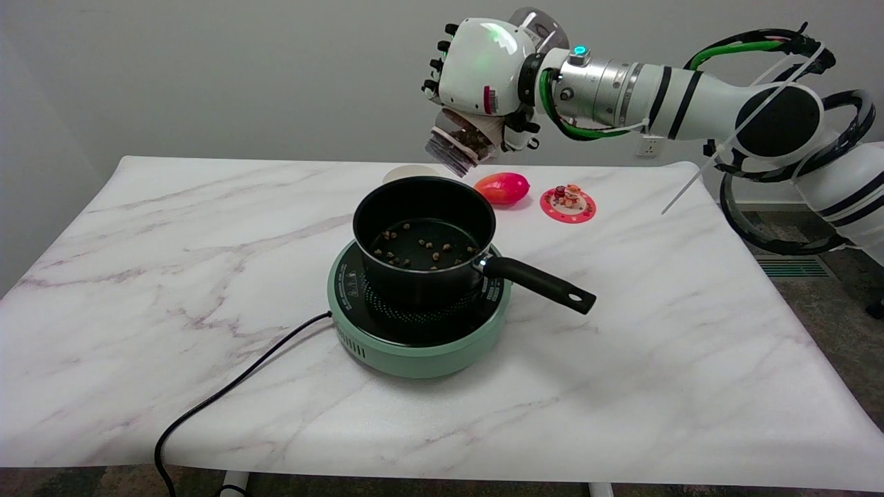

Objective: Pour the contents of the bottle into the soup pot.

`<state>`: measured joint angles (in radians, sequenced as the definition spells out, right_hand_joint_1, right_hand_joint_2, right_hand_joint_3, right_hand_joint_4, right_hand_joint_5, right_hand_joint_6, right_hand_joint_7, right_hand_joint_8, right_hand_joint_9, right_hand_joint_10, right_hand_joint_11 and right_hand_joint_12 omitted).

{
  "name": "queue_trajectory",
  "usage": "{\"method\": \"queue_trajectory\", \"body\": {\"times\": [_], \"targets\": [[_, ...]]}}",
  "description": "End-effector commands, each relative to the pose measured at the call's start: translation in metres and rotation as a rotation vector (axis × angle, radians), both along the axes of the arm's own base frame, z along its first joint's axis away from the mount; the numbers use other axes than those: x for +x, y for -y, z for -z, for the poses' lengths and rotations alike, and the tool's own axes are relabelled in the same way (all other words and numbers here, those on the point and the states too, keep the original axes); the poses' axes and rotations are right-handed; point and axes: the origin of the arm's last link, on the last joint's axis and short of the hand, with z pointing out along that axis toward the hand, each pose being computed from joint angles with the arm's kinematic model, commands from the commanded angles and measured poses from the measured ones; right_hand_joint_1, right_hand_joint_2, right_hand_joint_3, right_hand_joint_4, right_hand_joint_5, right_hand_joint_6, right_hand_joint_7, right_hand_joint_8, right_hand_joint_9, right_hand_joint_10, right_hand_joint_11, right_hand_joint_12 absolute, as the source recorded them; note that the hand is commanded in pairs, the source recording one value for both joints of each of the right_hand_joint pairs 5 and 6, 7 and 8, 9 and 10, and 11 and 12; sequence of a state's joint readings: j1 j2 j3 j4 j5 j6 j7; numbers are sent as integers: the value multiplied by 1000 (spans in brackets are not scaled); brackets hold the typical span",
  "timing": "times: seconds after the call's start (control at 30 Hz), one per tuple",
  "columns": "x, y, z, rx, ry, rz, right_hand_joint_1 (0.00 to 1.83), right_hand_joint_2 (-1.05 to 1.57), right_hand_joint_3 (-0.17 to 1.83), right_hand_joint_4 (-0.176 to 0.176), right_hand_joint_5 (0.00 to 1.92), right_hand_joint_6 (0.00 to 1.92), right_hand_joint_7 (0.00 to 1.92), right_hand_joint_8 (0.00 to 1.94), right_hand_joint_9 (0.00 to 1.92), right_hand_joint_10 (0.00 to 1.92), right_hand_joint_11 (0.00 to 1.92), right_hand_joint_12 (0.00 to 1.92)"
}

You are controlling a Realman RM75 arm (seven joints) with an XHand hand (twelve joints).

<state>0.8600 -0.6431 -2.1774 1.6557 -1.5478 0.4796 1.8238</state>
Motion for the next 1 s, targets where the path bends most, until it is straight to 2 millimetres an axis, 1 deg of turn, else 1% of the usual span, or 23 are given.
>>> {"method": "queue_trajectory", "body": {"times": [0.03, 0.33, 0.53, 0.6, 0.63, 0.67, 0.8, 0.97, 1.0], "targets": [[6, -2, 4, 14, -45, -16, 1395, 1000, 553, 0, 1719, 1719, 1743, 1743, 1331, 1331, 1213, 1213], [0, -1, 2, 6, -15, 9, 1401, 986, 564, 0, 1706, 1706, 1741, 1741, 1331, 1331, 1215, 1215], [-3, -1, -1, -1, 118, 44, 1403, 981, 564, 0, 1697, 1697, 1741, 1741, 1331, 1331, 1214, 1214], [-9, -2, -2, -4, 182, 68, 1404, 979, 563, 0, 1692, 1692, 1741, 1741, 1331, 1331, 1214, 1214], [-19, -39, 49, 139, 40, 95, 1404, 976, 563, 0, 1683, 1683, 1738, 1738, 1330, 1330, 1213, 1213], [-13, -3, -1, -5, 225, 86, 1406, 970, 567, 0, 1666, 1666, 1736, 1736, 1328, 1328, 1206, 1206], [-23, -2, -8, -35, 351, 135, 1414, 946, 583, 0, 1611, 1611, 1727, 1727, 1325, 1325, 1186, 1186], [-29, -1, -12, -53, 422, 167, 1426, 902, 612, 0, 1564, 1564, 1719, 1719, 1321, 1321, 1176, 1176], [-29, 2, -19, -73, 437, 163, 1426, 900, 612, 0, 1556, 1556, 1716, 1716, 1321, 1321, 1174, 1174]]}}
